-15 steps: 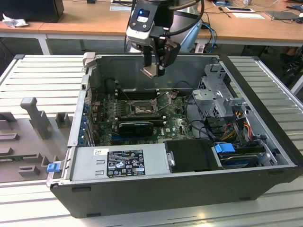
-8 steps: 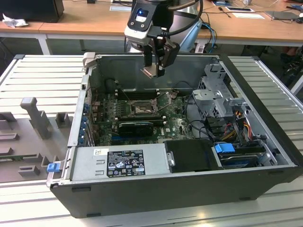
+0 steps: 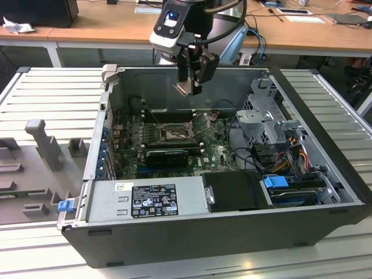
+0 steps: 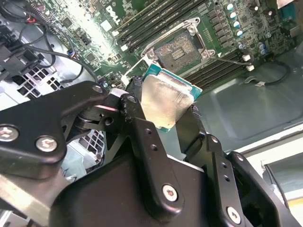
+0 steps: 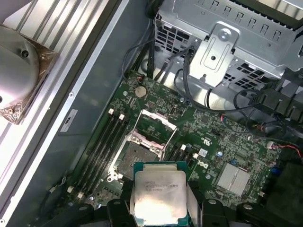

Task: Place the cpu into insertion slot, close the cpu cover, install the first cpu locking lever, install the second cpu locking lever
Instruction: 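Place the cpu into insertion slot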

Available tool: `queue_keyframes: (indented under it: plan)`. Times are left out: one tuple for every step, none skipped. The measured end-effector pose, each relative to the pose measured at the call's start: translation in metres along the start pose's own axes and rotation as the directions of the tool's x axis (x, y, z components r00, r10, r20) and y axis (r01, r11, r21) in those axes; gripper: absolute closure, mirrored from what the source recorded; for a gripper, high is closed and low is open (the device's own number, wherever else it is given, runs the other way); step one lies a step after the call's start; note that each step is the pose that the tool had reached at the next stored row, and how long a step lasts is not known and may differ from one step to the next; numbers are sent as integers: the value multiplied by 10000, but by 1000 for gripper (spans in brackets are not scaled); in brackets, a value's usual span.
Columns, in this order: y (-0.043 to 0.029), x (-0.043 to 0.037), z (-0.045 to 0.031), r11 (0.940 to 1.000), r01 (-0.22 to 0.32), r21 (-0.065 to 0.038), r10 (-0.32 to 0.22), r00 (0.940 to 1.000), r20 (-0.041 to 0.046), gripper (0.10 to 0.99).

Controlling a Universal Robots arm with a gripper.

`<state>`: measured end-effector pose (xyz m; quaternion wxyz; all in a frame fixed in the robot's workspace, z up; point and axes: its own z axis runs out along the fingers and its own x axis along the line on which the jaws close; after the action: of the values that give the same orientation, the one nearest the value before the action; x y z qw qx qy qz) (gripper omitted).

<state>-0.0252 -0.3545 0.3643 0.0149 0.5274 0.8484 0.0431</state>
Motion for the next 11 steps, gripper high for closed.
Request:
queue_keyframes:
  plan:
    - [0,0,0,10000,-51,-1,51,10000,4,557]
    - [0,0,1,10000,-88,-2,88,10000,8,557]
    - [0,0,2,9999,-143,-3,143,9999,14,557]
    - [0,0,3,9998,-183,-3,183,9998,19,557]
    - [0,0,4,9997,-261,-3,261,9997,28,557]
    - [0,0,7,9994,-358,-6,358,9994,37,557]
    - [-1,0,10,9988,-497,-8,497,9988,50,557]
    - [-1,0,13,9980,-636,-13,636,9980,62,557]
    - [-1,0,14,9970,-773,-16,773,9970,74,557]
    - [-1,0,18,9936,-1127,-25,1127,9936,106,557]
    - [-2,0,21,9892,-1466,-36,1467,9891,135,557]
